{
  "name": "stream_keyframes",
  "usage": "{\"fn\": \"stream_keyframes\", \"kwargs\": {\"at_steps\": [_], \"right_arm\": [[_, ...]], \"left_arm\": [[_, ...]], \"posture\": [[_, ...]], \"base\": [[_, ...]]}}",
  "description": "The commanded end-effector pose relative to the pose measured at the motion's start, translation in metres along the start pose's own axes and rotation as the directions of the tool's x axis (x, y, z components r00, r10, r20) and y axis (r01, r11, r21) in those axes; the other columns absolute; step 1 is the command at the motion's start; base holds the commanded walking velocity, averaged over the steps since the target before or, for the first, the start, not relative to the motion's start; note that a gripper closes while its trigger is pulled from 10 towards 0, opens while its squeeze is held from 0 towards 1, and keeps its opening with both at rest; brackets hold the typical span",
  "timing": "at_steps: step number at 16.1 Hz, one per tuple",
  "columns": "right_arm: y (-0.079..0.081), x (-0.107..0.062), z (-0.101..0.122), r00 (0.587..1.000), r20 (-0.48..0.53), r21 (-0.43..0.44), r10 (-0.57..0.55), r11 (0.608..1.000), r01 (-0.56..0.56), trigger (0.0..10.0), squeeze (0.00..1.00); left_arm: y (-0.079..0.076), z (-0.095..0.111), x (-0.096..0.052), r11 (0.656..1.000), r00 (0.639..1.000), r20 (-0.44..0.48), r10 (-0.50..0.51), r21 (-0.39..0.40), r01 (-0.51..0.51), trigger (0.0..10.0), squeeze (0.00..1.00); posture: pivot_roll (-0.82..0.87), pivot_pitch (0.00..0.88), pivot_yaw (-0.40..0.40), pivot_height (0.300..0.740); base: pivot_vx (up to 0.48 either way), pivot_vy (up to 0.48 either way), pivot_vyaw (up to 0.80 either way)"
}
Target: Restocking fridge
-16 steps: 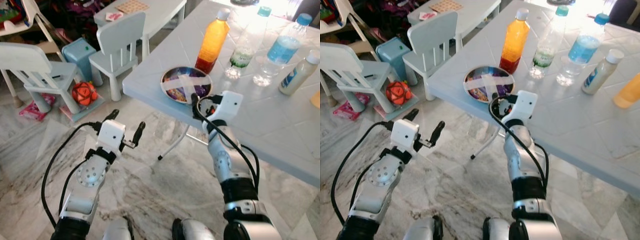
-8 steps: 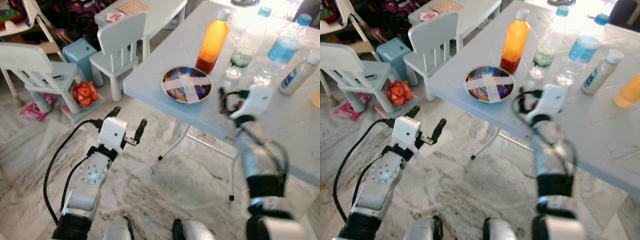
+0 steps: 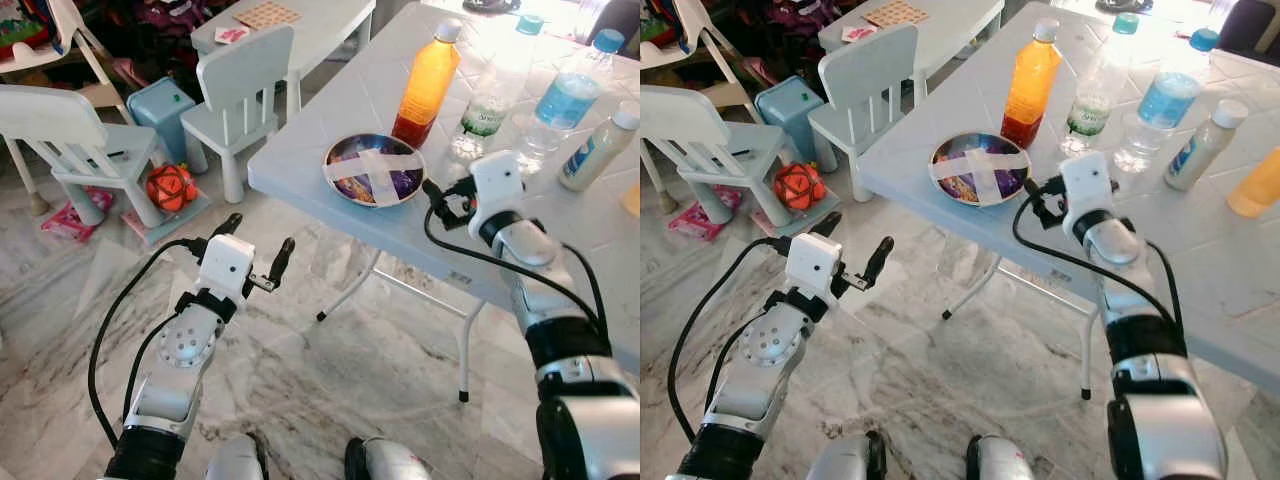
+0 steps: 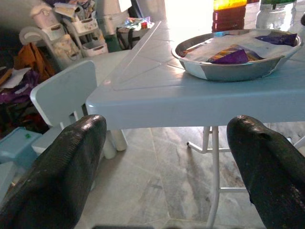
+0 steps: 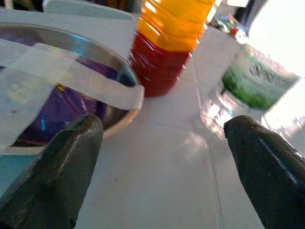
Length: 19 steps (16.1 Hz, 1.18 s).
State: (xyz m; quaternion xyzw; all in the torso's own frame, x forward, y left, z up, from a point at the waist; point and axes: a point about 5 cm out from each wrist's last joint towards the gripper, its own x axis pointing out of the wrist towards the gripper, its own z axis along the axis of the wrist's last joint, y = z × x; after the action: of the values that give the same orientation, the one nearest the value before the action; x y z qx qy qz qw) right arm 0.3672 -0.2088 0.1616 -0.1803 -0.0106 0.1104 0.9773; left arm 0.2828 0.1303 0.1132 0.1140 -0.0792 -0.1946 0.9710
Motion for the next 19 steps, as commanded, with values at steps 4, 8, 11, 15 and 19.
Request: {"fn": "stream_keyframes", "kwargs": {"at_steps": [4, 8, 11, 15, 19], "right_arm": [[-0.008, 0.003, -0.004, 0.999, -0.04, -0.115, 0.035, 0.993, -0.039, 10.0, 0.0], [-0.006, 0.002, -0.019, 0.99, -0.115, -0.171, 0.087, 0.98, -0.106, 10.0, 0.0], [0.003, -0.002, -0.028, 0.977, -0.148, -0.143, 0.154, 0.974, -0.175, 10.0, 0.0], [0.003, -0.004, -0.016, 0.988, -0.047, -0.179, 0.144, 0.972, -0.15, 10.0, 0.0], [-0.001, -0.003, 0.01, 0.994, 0.047, -0.168, 0.104, 0.981, -0.094, 10.0, 0.0]], "left_arm": [[-0.001, -0.002, -0.002, 1.0, 1.0, -0.01, -0.008, 0.006, 0.008, 10.0, 0.0], [0.0, -0.003, -0.004, 1.0, 1.0, -0.015, -0.011, 0.008, 0.011, 10.0, 0.0], [0.002, -0.003, -0.005, 1.0, 1.0, -0.018, -0.01, 0.009, 0.01, 10.0, 0.0], [0.001, -0.003, -0.005, 1.0, 1.0, -0.017, -0.009, 0.008, 0.01, 10.0, 0.0], [0.001, -0.003, -0.006, 1.0, 1.0, -0.018, -0.008, 0.006, 0.008, 10.0, 0.0]], "posture": [[0.08, 0.145, -0.002, 0.74], [0.09, 0.149, 0.0, 0.74], [0.09, 0.151, -0.001, 0.74], [0.09, 0.152, -0.001, 0.74], [0.08, 0.153, -0.003, 0.74]], "base": [[0.0, 0.0, 0.0], [0.0, 0.0, 0.0], [0.0, 0.0, 0.0], [0.0, 0.0, 0.0], [0.0, 0.0, 0.0]]}}
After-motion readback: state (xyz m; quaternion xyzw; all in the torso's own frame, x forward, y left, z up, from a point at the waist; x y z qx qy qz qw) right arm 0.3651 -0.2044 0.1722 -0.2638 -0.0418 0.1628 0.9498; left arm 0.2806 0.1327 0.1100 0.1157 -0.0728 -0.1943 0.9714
